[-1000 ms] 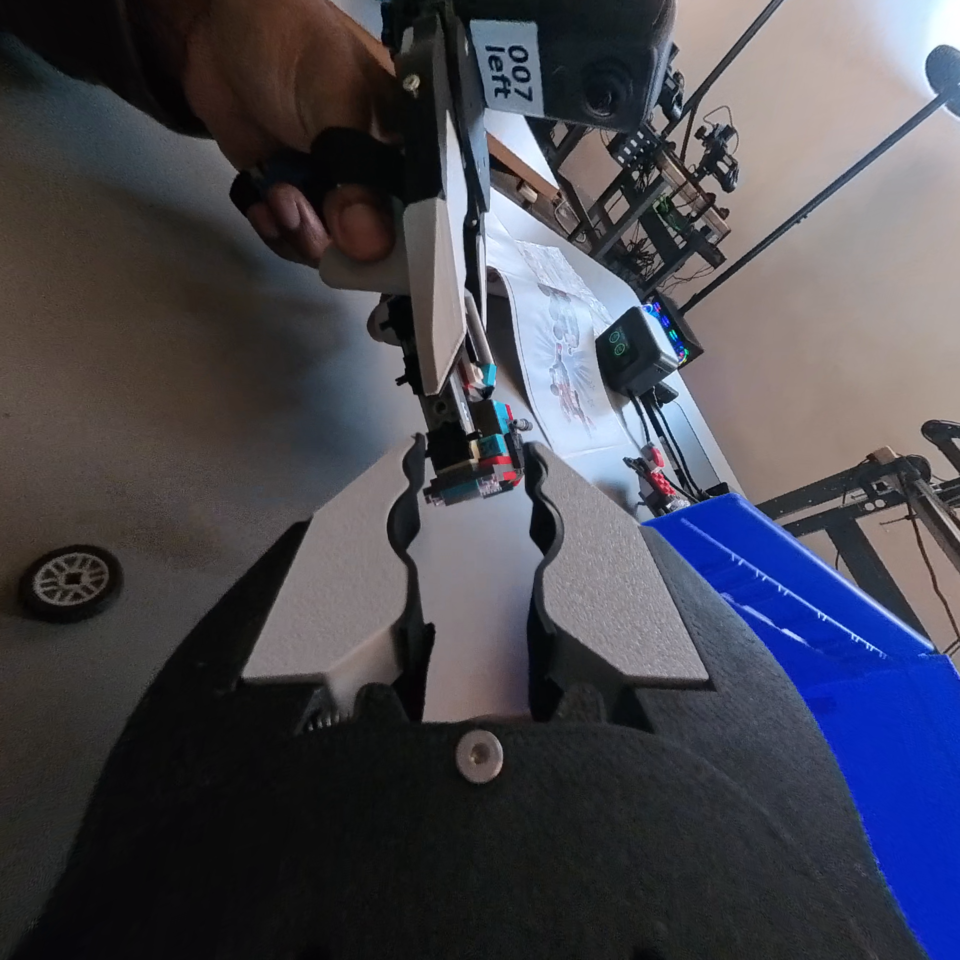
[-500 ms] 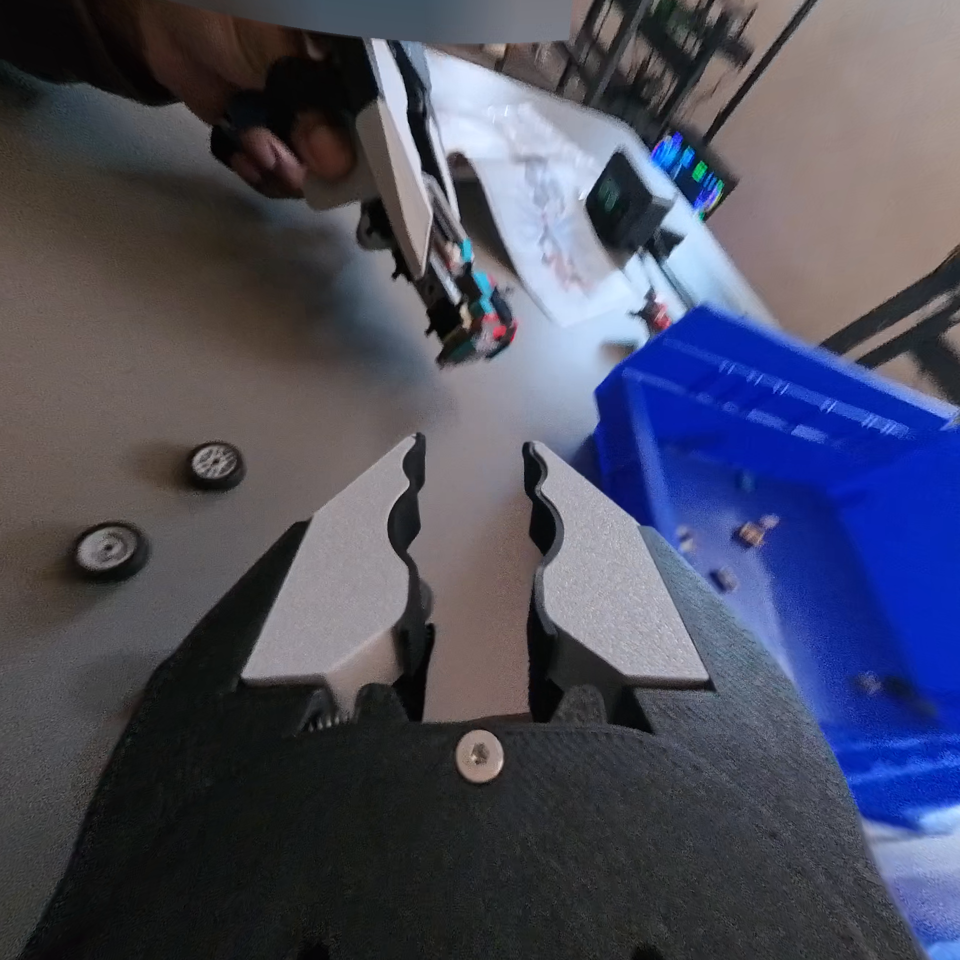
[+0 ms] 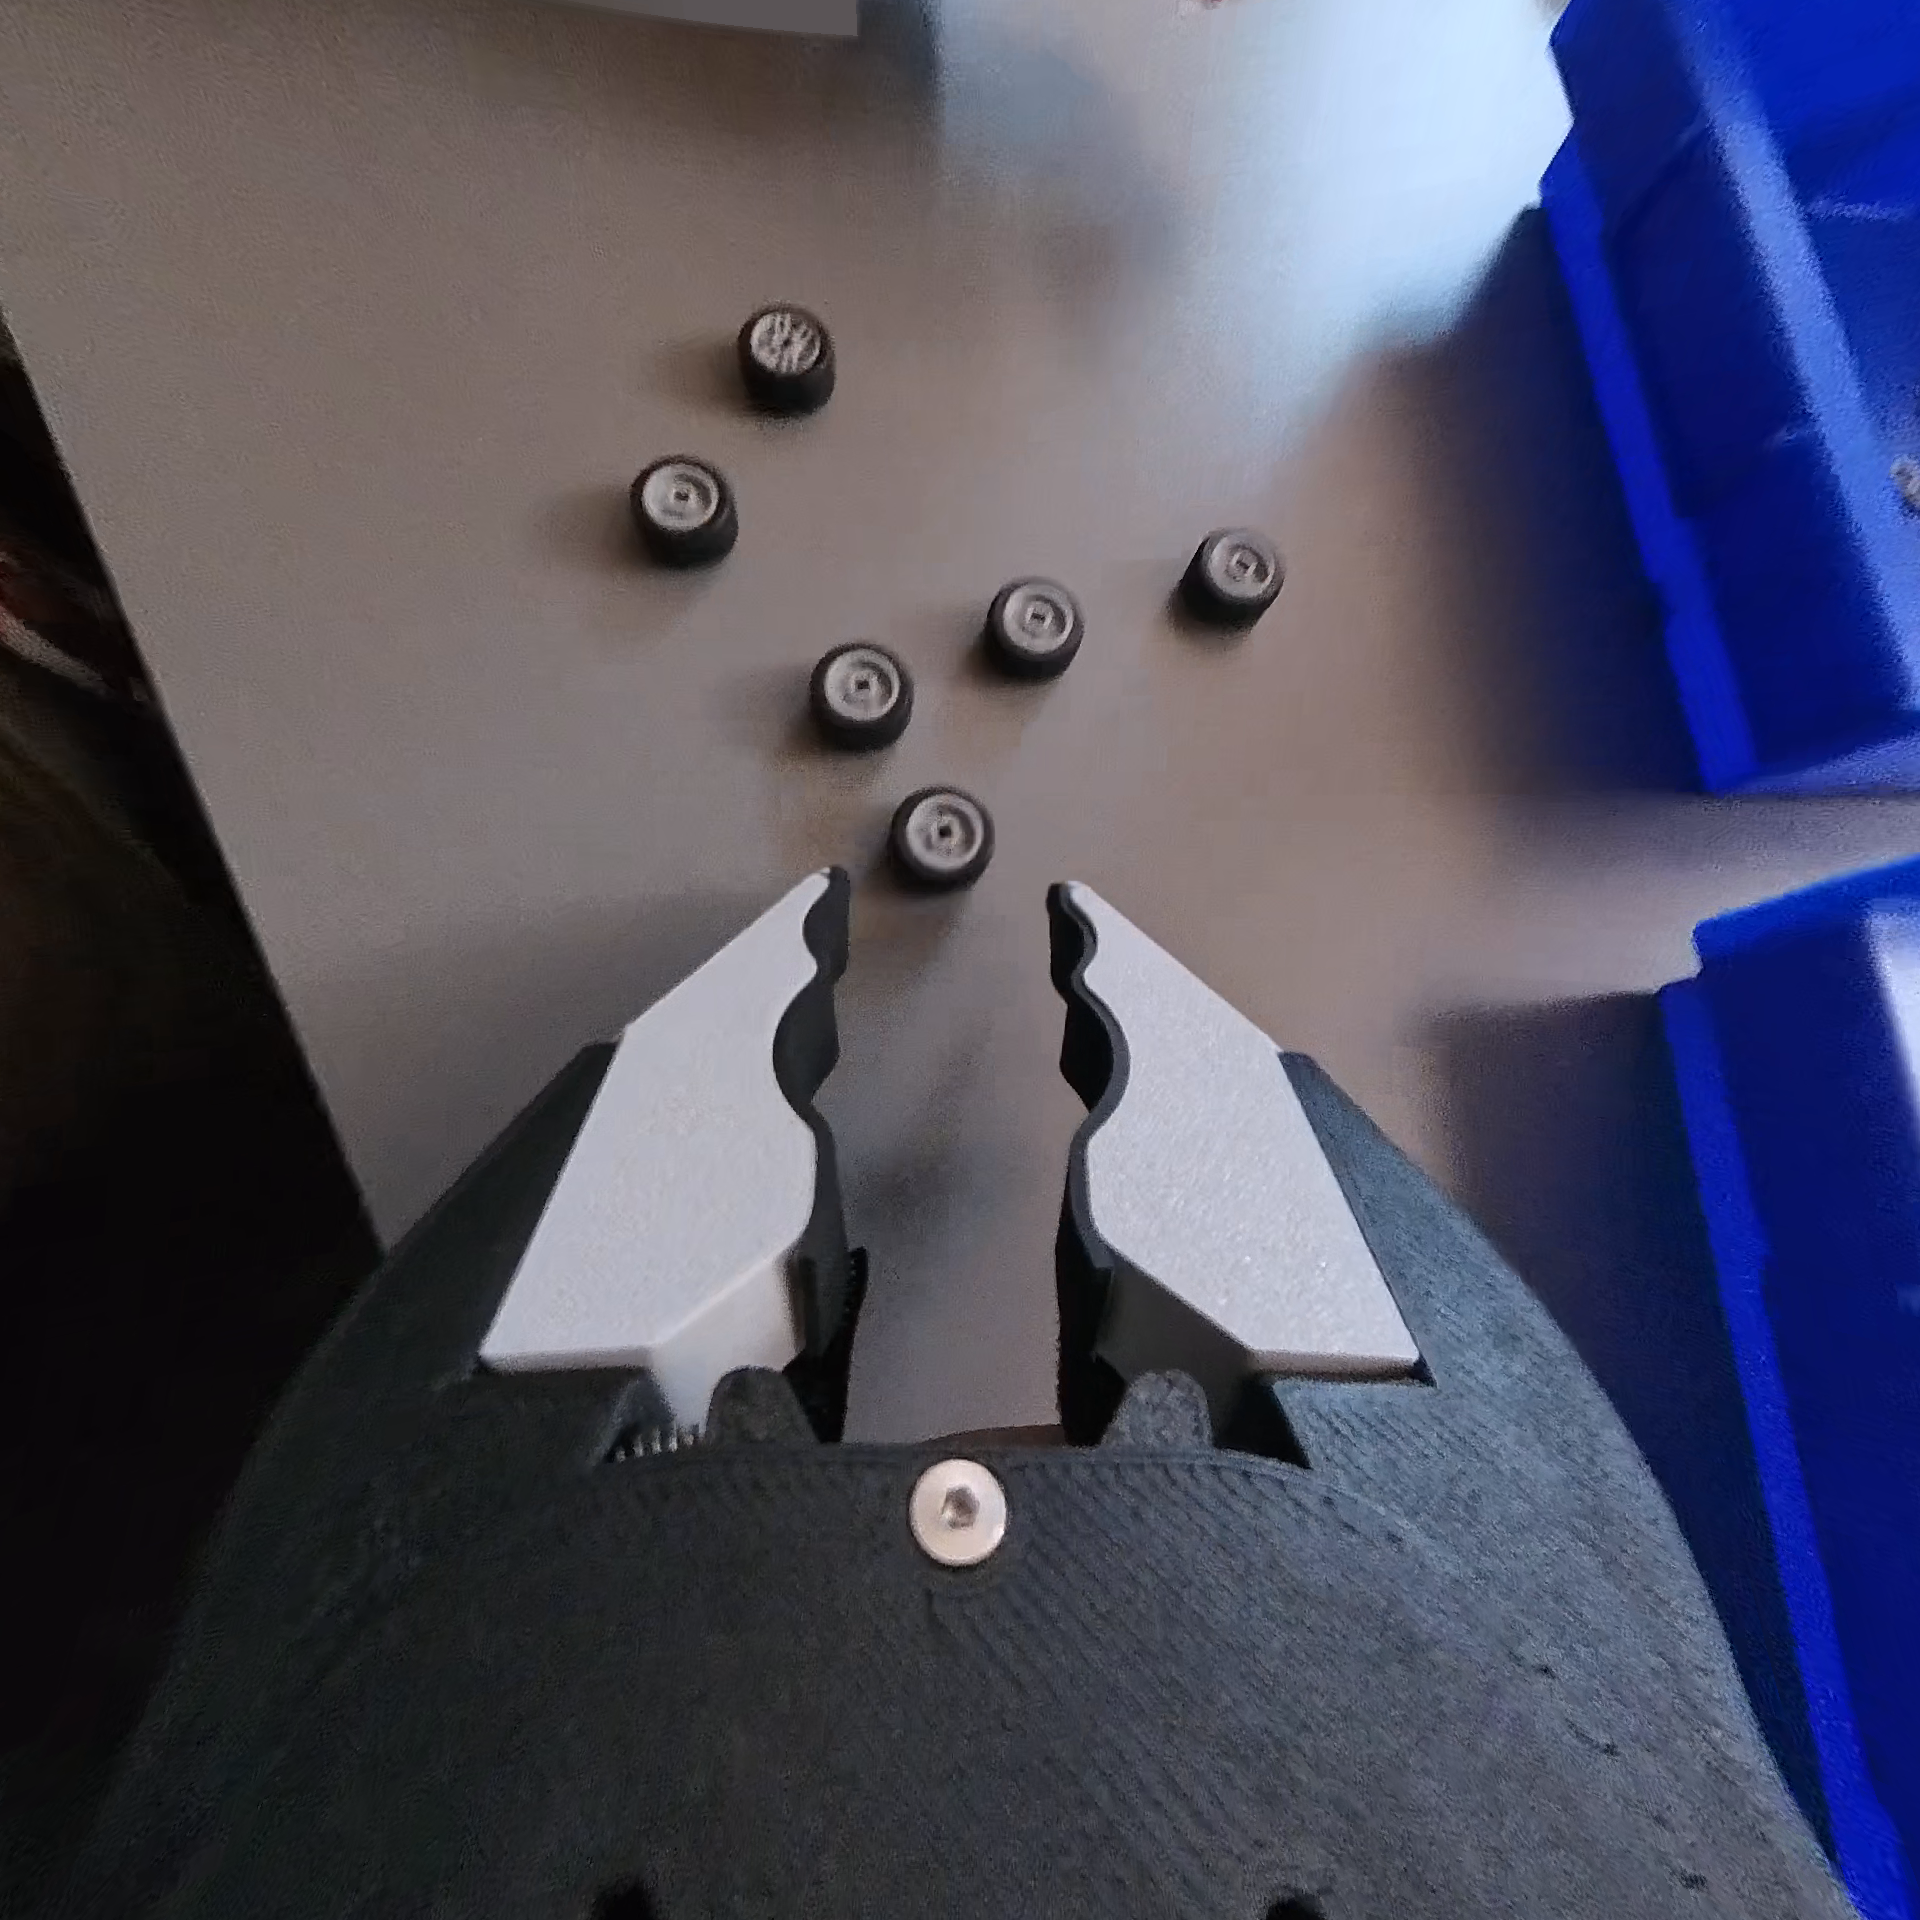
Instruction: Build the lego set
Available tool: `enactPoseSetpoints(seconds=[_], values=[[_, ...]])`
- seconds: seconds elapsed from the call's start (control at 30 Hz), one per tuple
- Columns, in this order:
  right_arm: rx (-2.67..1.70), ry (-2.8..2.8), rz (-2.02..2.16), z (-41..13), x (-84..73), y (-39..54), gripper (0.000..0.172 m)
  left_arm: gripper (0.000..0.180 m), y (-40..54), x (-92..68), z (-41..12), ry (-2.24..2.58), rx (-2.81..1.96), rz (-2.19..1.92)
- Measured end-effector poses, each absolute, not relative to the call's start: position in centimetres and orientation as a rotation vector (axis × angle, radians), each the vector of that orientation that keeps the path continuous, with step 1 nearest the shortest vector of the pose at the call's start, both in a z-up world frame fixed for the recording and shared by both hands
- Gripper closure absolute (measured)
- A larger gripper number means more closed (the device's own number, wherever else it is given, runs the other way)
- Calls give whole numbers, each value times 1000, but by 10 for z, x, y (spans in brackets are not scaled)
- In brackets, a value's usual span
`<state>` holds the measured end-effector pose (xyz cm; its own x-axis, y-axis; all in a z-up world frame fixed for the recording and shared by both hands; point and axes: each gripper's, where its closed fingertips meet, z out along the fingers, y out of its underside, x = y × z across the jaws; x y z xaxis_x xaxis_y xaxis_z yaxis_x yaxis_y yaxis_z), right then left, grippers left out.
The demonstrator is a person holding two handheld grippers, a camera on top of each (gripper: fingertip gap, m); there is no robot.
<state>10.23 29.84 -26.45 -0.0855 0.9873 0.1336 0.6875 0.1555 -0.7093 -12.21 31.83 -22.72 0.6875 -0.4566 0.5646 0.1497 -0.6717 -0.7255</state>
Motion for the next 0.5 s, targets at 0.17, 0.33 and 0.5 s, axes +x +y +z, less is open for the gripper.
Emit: enactPoseSetpoints(seconds=[0.17, 0.33, 0.5], values=[[-1610, -1806, 594, -273, 108, 296, 145, 120, 319, -122, -228, 235, -2100, -976], [-1576, -1818, 547, -275, 86, 296, 170, 120, 320, -124, -229, 224, -2099, -980], [-1550, -1831, 532, -275, 51, 301, 170, 120, 321, -126, -229, 216, -2097, -985]])
